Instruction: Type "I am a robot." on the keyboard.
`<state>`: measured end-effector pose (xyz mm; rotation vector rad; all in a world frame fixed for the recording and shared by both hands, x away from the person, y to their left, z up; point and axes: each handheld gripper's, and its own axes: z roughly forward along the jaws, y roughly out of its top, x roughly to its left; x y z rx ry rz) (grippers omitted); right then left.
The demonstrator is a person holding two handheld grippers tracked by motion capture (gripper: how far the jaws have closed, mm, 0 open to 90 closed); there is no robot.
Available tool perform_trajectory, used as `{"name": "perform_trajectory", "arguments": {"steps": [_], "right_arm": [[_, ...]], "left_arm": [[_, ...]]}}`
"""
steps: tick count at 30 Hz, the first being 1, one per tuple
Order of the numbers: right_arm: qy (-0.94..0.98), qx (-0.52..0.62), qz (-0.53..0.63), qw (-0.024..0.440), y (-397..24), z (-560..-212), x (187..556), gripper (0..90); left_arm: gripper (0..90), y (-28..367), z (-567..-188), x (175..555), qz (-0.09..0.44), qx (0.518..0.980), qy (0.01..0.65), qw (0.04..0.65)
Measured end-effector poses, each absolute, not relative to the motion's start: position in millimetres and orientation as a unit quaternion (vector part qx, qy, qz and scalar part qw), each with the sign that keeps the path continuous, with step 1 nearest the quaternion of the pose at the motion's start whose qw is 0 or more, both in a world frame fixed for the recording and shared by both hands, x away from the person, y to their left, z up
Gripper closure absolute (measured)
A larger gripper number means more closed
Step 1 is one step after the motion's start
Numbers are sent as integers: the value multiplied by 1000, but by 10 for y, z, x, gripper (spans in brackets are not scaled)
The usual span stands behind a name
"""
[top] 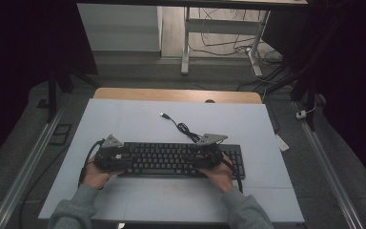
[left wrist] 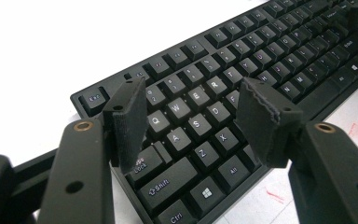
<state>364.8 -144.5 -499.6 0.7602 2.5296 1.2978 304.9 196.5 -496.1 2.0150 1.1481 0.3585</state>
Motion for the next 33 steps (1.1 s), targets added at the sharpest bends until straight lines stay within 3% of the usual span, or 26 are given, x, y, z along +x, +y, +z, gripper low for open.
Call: {"name": "perform_trajectory", "arguments": {"steps": [9, 18, 23, 33], "right_arm": [[854, 253, 447, 85, -1378, -4992, 3622, 530], [869, 227, 436, 56, -1170, -5009, 3577, 797], [874, 215, 432, 49, -1106, -5033, 3561, 894], [885, 205, 415, 46, -942, -5111, 3530, 895]], "left_arm": [[418, 1949, -4965, 3051, 143, 793, 450, 384], [407, 1925, -4975, 3053, 142, 797, 447, 380], [403, 1919, -4981, 3057, 141, 800, 445, 377], [398, 1906, -4989, 3059, 141, 802, 443, 375]]}}
